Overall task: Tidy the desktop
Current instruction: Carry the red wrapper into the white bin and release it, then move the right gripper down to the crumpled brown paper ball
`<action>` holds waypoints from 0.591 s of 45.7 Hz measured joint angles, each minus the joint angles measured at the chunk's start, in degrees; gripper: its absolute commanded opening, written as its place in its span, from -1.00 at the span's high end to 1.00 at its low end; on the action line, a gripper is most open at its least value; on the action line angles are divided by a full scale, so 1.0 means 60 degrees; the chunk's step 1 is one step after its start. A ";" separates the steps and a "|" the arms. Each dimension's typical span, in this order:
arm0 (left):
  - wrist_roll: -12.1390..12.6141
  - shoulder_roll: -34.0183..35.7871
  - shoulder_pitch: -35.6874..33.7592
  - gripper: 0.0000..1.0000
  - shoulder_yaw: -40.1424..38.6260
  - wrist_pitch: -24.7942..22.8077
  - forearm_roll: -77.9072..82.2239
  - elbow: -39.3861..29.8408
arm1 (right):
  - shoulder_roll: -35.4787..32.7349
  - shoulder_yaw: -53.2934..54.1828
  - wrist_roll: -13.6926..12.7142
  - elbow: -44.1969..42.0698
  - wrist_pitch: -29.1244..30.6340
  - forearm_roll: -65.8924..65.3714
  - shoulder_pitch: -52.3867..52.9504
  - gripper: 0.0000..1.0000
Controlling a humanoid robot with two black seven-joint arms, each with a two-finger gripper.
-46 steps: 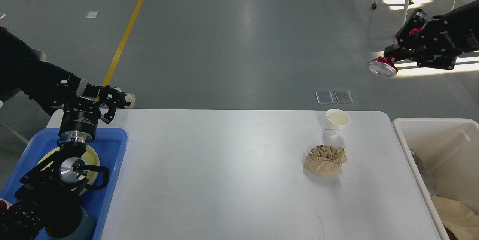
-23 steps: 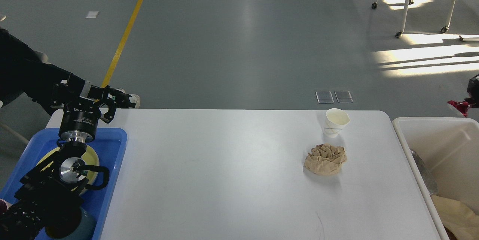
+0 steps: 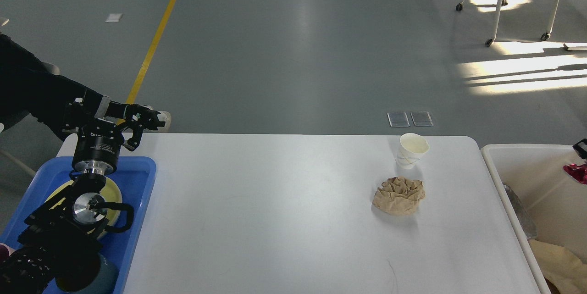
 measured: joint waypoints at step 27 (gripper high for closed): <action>0.0000 0.0000 0.0000 -0.94 0.0000 0.0000 -0.0001 0.0000 | 0.0654 -0.1422 0.0004 0.0768 0.0159 0.0081 0.2652 -1.00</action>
